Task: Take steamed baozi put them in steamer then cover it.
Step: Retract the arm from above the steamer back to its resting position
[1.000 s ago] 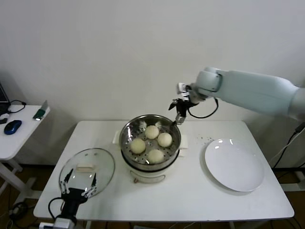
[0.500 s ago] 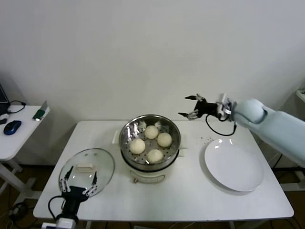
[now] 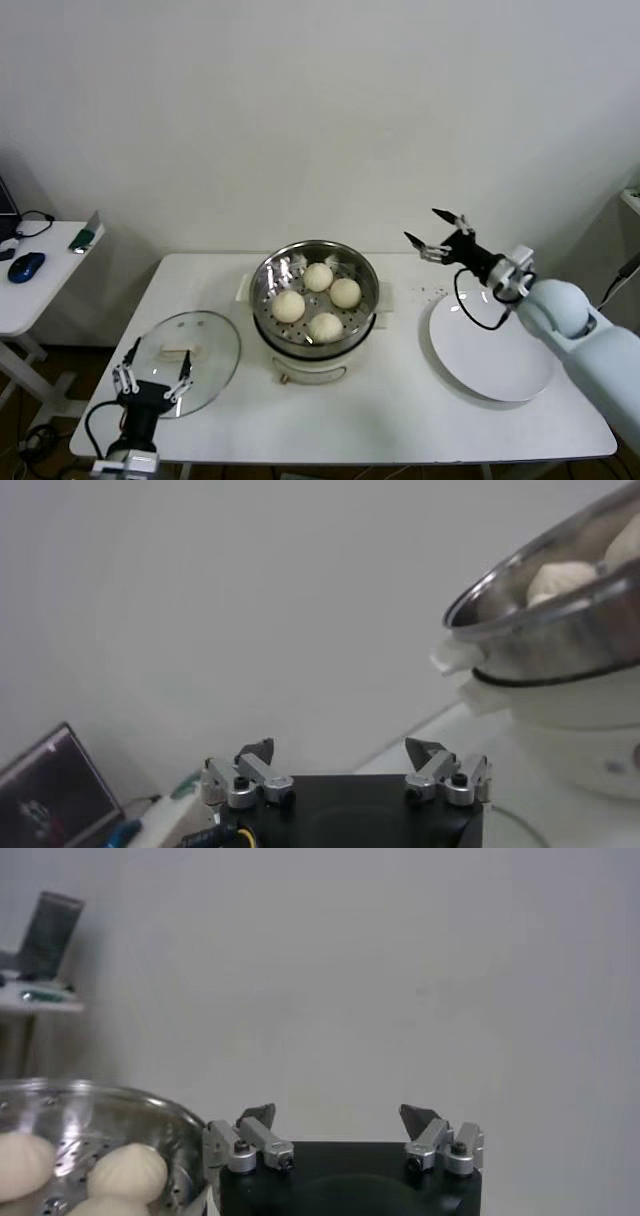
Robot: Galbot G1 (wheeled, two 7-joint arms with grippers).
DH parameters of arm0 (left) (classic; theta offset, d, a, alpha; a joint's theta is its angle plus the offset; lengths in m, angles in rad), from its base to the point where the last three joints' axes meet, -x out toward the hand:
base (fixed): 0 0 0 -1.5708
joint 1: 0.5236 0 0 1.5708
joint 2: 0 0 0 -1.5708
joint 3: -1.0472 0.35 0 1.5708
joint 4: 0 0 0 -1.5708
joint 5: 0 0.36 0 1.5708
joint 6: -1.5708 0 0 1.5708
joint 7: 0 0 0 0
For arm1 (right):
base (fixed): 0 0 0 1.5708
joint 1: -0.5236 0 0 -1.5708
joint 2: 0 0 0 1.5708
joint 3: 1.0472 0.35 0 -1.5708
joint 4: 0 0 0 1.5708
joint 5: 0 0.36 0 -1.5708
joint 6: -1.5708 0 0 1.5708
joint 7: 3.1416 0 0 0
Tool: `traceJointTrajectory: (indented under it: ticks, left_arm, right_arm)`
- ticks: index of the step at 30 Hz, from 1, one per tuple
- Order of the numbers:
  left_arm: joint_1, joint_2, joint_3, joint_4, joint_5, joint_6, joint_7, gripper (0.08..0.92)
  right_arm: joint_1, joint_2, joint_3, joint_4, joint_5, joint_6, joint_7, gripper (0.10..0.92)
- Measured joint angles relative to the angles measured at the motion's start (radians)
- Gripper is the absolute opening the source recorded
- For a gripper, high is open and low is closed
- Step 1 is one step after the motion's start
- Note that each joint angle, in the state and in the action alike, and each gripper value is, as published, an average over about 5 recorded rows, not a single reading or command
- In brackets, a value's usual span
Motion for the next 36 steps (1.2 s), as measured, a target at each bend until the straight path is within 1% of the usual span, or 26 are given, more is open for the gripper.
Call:
traceJointTrajectory:
  ticks: [8,16,21,26,36]
  left_arm:
    - [-0.032,0.032,-0.006,0.012,0.238,0.033,-0.022,0.823]
    - [-0.083,0.105,0.02,0.057,0.558,0.081,-0.012,0.823]
    - [-0.125,0.144,0.056,0.121,0.72,0.102,0.002,0.823]
    - [-0.166,0.155,0.076,0.205,0.838,0.111,0.012,0.823]
    - [-0.218,0.167,0.088,0.353,0.941,0.104,0.008,0.823]
  right_arm:
    - [-0.314,0.143,0.329,0.096,-0.048,-0.036,0.026,0.823]
    - [-0.527,0.274,0.525,0.153,-0.087,-0.05,0.028,0.823]
    - [-0.613,0.337,0.604,0.165,-0.115,-0.053,0.029,0.823]
    - [-0.66,0.382,0.647,0.168,-0.142,-0.053,0.029,0.823]
    - [-0.685,0.431,0.674,0.158,-0.186,-0.047,0.029,0.823]
